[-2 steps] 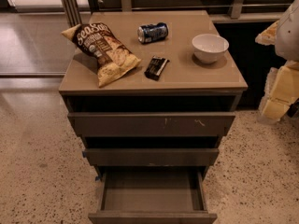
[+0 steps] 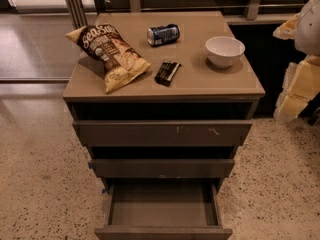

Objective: Place rxbar chocolate into bottom drawer

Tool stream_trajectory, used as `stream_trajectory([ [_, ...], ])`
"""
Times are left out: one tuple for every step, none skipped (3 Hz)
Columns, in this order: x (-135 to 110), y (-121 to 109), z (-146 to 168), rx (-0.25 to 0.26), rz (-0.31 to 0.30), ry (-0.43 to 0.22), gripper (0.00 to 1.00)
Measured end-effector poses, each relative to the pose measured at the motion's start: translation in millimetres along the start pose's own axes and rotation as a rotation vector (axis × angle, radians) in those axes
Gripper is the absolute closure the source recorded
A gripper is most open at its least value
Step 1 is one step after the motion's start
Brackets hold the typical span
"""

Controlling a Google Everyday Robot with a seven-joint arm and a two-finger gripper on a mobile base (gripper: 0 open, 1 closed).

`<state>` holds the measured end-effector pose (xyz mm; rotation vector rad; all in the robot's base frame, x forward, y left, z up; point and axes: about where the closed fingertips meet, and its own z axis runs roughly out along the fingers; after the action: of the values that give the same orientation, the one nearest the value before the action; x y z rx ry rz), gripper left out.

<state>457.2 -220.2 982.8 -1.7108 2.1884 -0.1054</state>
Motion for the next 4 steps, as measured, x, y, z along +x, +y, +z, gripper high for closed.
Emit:
stream_trajectory([
  [-10,-39,15,0.022,-0.016,-0.052,0.0],
  [-27,-73,37,0.015,-0.018,-0.109,0.0],
  [-59,-97,65,-0.03,-0.055,-0.15,0.0],
  [-97,-108,100,-0.113,-0.115,-0.183,0.0],
])
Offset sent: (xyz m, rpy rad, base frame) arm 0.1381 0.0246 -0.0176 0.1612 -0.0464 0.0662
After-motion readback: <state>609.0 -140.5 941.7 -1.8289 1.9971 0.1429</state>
